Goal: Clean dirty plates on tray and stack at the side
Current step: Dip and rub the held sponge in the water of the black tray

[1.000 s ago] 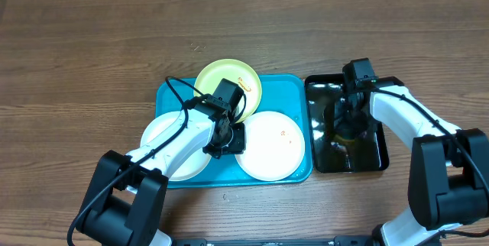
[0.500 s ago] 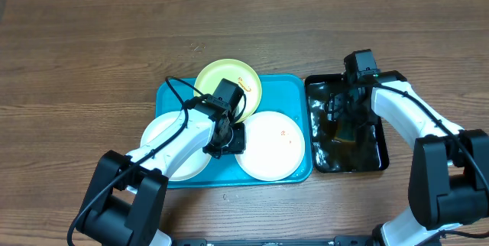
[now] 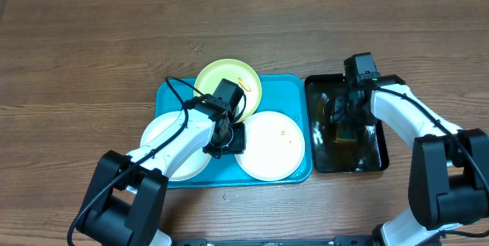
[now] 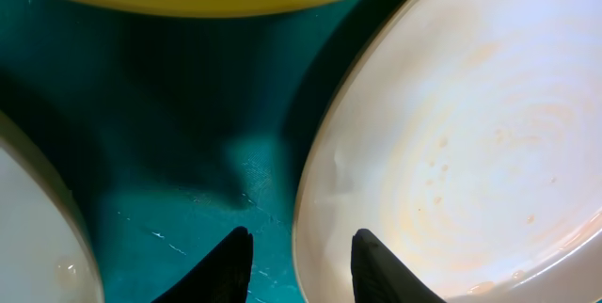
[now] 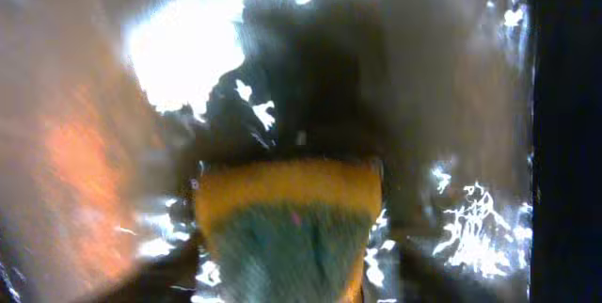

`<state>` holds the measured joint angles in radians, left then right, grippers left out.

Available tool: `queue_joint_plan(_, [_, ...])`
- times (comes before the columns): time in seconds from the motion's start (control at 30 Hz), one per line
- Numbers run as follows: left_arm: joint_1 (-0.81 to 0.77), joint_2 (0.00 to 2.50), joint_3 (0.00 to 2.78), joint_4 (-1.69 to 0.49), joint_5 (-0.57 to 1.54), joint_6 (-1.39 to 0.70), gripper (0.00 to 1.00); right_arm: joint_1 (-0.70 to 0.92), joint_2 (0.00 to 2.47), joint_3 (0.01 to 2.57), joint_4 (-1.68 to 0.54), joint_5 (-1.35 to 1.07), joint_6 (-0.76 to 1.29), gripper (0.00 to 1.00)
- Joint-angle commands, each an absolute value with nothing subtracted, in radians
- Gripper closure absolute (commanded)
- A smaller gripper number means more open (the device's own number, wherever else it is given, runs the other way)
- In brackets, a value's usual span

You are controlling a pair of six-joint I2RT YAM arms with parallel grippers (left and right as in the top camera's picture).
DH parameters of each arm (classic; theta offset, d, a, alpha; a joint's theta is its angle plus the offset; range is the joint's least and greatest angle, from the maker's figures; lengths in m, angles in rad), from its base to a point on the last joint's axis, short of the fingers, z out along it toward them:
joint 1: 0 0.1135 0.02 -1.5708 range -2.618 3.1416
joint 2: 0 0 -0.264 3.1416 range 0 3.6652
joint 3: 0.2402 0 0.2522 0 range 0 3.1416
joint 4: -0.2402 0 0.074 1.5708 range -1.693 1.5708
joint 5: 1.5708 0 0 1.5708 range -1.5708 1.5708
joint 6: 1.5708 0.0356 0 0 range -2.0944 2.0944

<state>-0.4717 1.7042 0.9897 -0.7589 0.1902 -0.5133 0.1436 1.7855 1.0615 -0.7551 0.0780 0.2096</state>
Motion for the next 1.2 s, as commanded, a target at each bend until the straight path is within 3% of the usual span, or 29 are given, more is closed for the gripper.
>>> queue_joint_plan(0.0, [-0.478,1.715,0.998,-0.758,0.185,-0.494,0.63,0.137,1.784,1.131,-0.799,0.085,0.210,0.21])
queue_joint_plan(0.33, [-0.478,1.715,0.998,-0.759,0.184,-0.494,0.63,0.137,1.784,1.143,-0.918,0.069,0.218,0.21])
queue_joint_plan(0.67, [-0.478,1.715,0.998,-0.759,0.184,-0.494,0.63,0.137,1.784,1.026,-0.818,0.065,0.218,0.24])
queue_joint_plan(0.8, [-0.478,1.715,0.998,-0.758,0.185,-0.494,0.63,0.137,1.784,1.026,-0.794,0.061,0.218,0.43])
queue_joint_plan(0.83, [-0.478,1.715,0.998,-0.758,0.185,-0.494,0.63,0.137,1.784,1.027,-0.793,0.062,0.217,0.43])
queue_joint_plan(0.87, [-0.478,1.715,0.998,-0.758,0.185,-0.494,0.63,0.137,1.784,1.027,-0.791,0.062,0.216,0.37])
queue_joint_plan(0.93, [-0.478,1.715,0.998,-0.759,0.185,-0.494,0.63,0.137,1.784,1.027,-0.791,0.058,0.216,0.10])
queue_joint_plan(0.97, [-0.478,1.715,0.998,-0.759,0.184,-0.494,0.63,0.137,1.784,1.027,-0.791,0.053,0.213,0.03])
queue_joint_plan(1.17, [-0.478,1.715,0.998,-0.758,0.185,-0.494,0.63,0.137,1.784,1.029,-0.790,0.043,0.210,0.00])
